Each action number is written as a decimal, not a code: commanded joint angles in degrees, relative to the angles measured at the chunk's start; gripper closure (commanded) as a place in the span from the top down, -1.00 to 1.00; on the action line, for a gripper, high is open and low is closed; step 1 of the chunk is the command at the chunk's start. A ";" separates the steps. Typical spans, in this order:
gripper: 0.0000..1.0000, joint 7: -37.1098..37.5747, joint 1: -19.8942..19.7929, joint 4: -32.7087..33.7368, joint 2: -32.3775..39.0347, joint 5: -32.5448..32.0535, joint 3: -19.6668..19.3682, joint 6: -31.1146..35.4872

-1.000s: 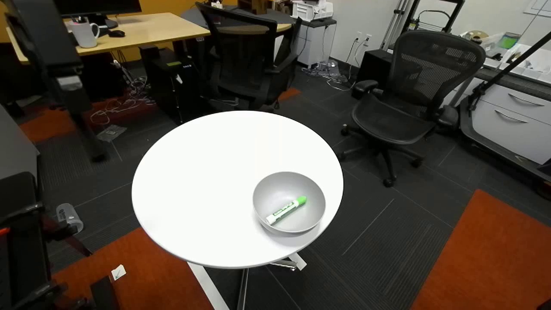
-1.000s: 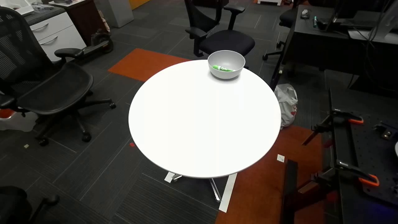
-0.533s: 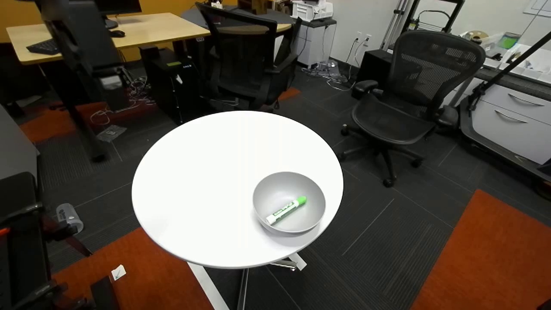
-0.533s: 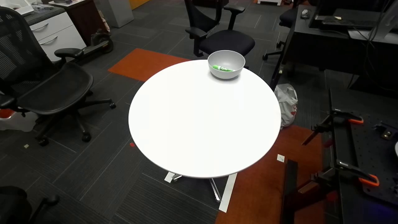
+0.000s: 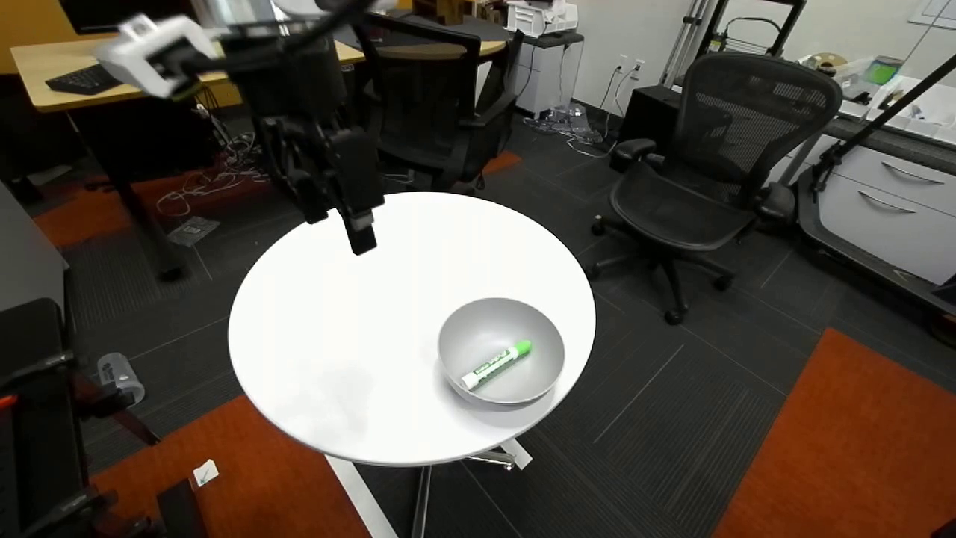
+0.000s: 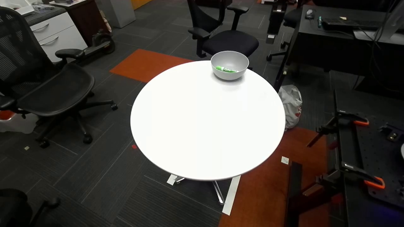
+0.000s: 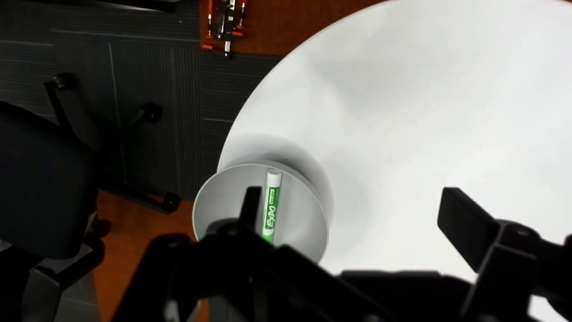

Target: Remove the green marker from the grey bowl and put it on the table

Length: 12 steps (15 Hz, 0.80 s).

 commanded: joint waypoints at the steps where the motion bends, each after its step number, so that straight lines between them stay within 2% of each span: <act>1: 1.00 0.10 -0.94 5.65 9.96 3.85 -1.09 3.80; 6: 1.00 -2.45 -3.37 12.07 22.02 10.59 -1.12 13.38; 12: 1.00 -1.30 -5.01 21.28 32.55 11.03 -1.41 15.47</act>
